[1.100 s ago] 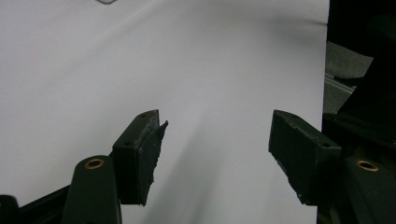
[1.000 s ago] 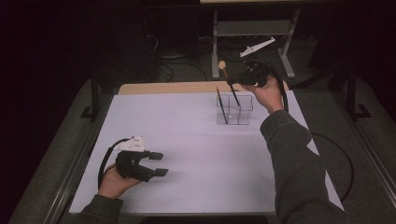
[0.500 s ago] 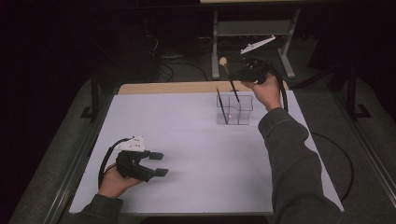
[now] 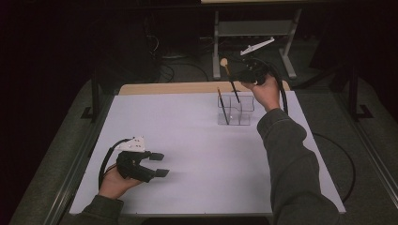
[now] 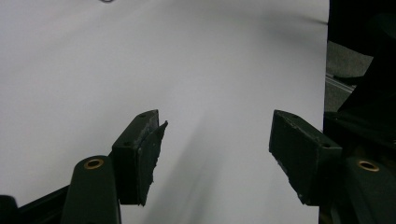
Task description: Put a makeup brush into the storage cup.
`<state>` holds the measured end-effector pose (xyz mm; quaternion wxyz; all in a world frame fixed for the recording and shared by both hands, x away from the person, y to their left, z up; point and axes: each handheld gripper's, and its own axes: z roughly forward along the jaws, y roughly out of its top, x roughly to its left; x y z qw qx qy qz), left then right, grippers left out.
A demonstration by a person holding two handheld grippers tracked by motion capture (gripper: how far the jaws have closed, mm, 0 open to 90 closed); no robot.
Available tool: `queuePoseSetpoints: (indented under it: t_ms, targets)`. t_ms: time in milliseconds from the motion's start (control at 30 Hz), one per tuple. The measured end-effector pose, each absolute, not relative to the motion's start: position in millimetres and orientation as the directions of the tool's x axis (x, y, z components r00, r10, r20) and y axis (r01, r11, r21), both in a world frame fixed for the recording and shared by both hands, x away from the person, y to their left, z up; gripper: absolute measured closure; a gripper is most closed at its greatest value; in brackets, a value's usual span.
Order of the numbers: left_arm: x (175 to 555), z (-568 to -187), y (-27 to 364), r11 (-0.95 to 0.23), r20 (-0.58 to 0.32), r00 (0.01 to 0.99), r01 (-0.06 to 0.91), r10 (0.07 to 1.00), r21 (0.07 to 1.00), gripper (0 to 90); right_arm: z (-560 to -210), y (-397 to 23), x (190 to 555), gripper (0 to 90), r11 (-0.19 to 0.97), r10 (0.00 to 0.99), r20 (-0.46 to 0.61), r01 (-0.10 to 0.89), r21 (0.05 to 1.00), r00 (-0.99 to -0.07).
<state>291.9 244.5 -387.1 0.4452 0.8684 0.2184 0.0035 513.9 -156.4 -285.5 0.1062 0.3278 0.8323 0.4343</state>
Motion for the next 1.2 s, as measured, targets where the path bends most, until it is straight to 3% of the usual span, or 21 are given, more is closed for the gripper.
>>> queuePoseSetpoints:
  t_ms: [1200]
  targets:
    - [291.5,-389.2,244.3,-0.509,-0.199,0.902,0.386,0.384,0.77,33.2,-309.3,-152.7,516.2,82.8,0.405,0.656,0.119,0.481,0.777,-0.745]
